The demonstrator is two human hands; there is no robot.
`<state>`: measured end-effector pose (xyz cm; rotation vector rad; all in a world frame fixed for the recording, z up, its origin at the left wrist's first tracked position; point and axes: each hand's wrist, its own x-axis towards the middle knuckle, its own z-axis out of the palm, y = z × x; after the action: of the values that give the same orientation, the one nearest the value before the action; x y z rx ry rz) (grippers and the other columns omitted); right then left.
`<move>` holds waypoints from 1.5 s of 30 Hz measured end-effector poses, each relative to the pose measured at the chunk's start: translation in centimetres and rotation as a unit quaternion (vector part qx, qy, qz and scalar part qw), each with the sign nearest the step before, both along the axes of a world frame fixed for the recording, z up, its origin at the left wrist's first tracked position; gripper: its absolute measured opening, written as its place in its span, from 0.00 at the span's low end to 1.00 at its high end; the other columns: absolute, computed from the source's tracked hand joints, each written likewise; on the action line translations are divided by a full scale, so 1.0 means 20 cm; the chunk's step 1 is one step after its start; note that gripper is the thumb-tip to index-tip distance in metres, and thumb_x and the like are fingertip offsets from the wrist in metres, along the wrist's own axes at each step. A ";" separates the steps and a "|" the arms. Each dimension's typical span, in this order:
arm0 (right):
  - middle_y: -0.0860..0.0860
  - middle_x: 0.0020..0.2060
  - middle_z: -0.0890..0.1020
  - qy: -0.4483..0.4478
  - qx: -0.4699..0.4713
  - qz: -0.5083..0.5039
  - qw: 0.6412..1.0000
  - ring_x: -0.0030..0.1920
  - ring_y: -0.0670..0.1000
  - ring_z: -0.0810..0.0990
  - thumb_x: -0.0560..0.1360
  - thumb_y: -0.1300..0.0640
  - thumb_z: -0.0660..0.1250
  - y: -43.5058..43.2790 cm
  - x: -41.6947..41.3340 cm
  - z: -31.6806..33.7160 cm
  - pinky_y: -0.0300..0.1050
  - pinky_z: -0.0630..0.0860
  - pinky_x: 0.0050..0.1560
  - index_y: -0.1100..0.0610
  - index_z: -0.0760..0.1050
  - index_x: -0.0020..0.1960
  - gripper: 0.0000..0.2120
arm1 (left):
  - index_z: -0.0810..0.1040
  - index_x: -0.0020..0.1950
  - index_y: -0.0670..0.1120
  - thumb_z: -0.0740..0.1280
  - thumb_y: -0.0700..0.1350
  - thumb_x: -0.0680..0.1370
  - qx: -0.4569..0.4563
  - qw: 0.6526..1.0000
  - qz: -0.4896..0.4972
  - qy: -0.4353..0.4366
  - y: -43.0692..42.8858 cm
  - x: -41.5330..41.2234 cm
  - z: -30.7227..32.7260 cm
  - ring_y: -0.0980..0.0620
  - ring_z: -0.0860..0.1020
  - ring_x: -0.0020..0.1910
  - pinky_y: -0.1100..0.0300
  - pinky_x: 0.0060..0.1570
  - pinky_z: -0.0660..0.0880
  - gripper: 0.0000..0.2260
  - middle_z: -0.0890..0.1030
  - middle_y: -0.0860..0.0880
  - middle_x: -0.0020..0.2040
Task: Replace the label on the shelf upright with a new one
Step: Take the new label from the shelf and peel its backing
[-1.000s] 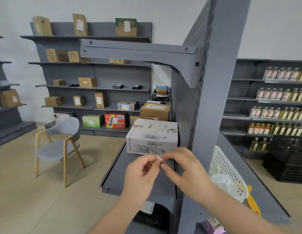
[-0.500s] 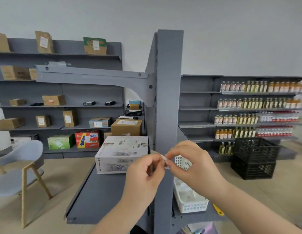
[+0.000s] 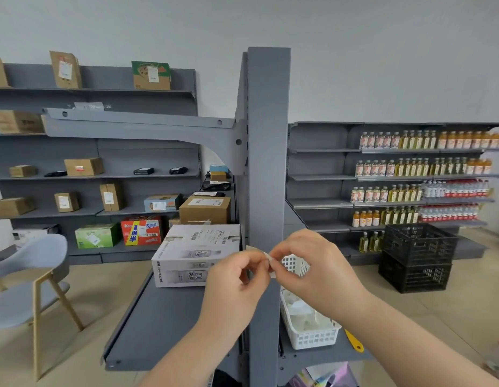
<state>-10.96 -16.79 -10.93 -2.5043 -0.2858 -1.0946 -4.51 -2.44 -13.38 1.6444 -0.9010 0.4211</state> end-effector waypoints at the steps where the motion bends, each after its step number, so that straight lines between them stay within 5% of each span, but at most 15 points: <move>1: 0.41 0.36 0.80 -0.002 0.001 0.001 1.000 0.43 0.43 0.76 0.71 0.51 0.66 0.00 0.00 0.00 0.37 0.73 0.45 0.49 0.80 0.42 0.05 | 0.82 0.38 0.49 0.69 0.34 0.74 0.002 1.000 0.003 -0.004 0.00 0.00 0.00 0.61 0.75 0.32 0.73 0.32 0.69 0.11 0.80 0.62 0.35; 12: 0.42 0.35 0.80 0.001 0.035 -0.040 0.999 0.42 0.44 0.76 0.70 0.55 0.68 -0.02 0.03 -0.03 0.38 0.73 0.42 0.51 0.79 0.39 0.02 | 0.82 0.37 0.57 0.70 0.36 0.73 0.004 0.998 -0.016 0.062 -0.01 0.04 -0.04 0.52 0.77 0.35 0.65 0.34 0.72 0.15 0.83 0.54 0.38; 17: 0.44 0.36 0.79 0.017 0.078 -0.064 0.995 0.42 0.43 0.76 0.69 0.59 0.68 -0.09 0.03 -0.03 0.36 0.73 0.43 0.51 0.78 0.38 0.04 | 0.84 0.38 0.48 0.69 0.35 0.73 0.022 0.987 -0.040 0.154 -0.01 0.03 -0.12 0.43 0.82 0.41 0.53 0.42 0.78 0.10 0.87 0.54 0.37; 22: 0.40 0.33 0.76 0.033 0.072 -0.099 0.992 0.40 0.39 0.74 0.70 0.60 0.69 -0.18 0.03 -0.05 0.29 0.67 0.40 0.52 0.79 0.39 0.04 | 0.85 0.38 0.45 0.68 0.34 0.74 0.037 0.969 -0.038 0.240 -0.01 0.00 -0.20 0.48 0.84 0.43 0.53 0.49 0.79 0.10 0.87 0.52 0.38; 28: 0.40 0.33 0.77 0.028 0.100 -0.121 0.987 0.37 0.43 0.74 0.70 0.60 0.69 -0.26 0.03 -0.05 0.39 0.72 0.37 0.53 0.79 0.39 0.03 | 0.84 0.38 0.43 0.66 0.33 0.75 0.019 0.951 -0.035 0.305 0.02 0.01 -0.28 0.58 0.83 0.37 0.72 0.35 0.74 0.11 0.87 0.49 0.37; 38: 0.58 0.23 0.75 0.013 0.204 -0.146 0.968 0.27 0.58 0.73 0.74 0.59 0.66 -0.39 0.00 -0.03 0.47 0.76 0.35 0.55 0.76 0.40 0.04 | 0.81 0.41 0.35 0.64 0.31 0.76 -0.039 0.922 -0.036 0.384 -0.06 -0.01 -0.41 0.51 0.80 0.31 0.59 0.25 0.76 0.07 0.85 0.42 0.33; 43: 0.54 0.28 0.84 -0.001 0.260 -0.160 0.952 0.27 0.47 0.79 0.76 0.58 0.64 -0.48 -0.05 -0.02 0.44 0.77 0.35 0.54 0.75 0.43 0.04 | 0.80 0.41 0.34 0.63 0.31 0.77 -0.049 0.896 -0.063 0.438 -0.21 -0.09 -0.45 0.45 0.81 0.31 0.55 0.24 0.80 0.07 0.84 0.39 0.33; 45: 0.47 0.29 0.85 -0.002 0.278 -0.167 0.946 0.32 0.57 0.82 0.76 0.58 0.64 -0.52 -0.07 -0.04 0.52 0.80 0.37 0.52 0.75 0.44 0.04 | 0.79 0.44 0.34 0.63 0.32 0.78 -0.045 0.887 -0.070 0.455 -0.31 -0.11 -0.44 0.44 0.82 0.34 0.56 0.29 0.81 0.07 0.84 0.36 0.38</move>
<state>-12.30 -27.26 -11.66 -2.0733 0.4128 -1.1093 -6.62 -8.71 -22.14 1.4355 -0.2667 -0.4027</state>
